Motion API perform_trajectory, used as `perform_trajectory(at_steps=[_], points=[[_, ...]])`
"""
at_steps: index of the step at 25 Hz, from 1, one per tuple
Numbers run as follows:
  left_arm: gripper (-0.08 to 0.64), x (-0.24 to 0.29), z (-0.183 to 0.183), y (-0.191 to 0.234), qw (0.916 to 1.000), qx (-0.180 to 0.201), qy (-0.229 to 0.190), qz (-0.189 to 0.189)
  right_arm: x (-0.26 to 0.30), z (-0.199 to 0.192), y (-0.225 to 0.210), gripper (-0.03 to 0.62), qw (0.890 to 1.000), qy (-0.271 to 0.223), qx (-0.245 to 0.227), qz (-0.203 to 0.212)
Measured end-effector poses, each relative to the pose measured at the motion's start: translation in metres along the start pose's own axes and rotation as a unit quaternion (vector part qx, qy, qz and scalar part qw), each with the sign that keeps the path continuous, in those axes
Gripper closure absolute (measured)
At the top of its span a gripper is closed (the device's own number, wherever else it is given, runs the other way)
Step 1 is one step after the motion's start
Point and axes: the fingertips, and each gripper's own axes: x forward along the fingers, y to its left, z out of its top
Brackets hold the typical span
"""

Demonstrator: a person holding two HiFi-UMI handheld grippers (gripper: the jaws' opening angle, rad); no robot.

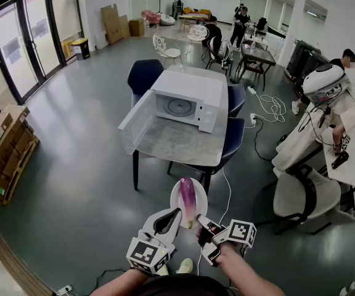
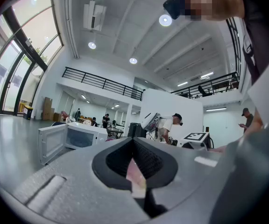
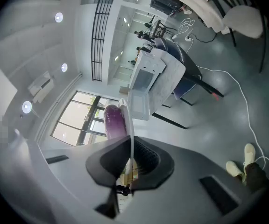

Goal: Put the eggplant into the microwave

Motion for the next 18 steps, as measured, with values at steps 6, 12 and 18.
perform_trajectory(at_steps=[6, 12, 18], points=[[0.552, 0.0002, -0.0031, -0.0030, 1.0000, 0.001, 0.000, 0.000, -0.0023, -0.0014, -0.0013, 0.574, 1.000, 0.004, 0.005, 0.005], [0.552, -0.0020, -0.0037, -0.0040, 1.0000, 0.001, 0.000, 0.001, -0.0044, -0.0020, -0.0039, 0.574, 1.000, -0.002, 0.019, 0.006], [0.552, -0.0025, -0.0056, -0.0069, 1.0000, 0.003, -0.001, 0.003, -0.0084, 0.0003, -0.0057, 0.574, 1.000, -0.005, 0.024, 0.007]])
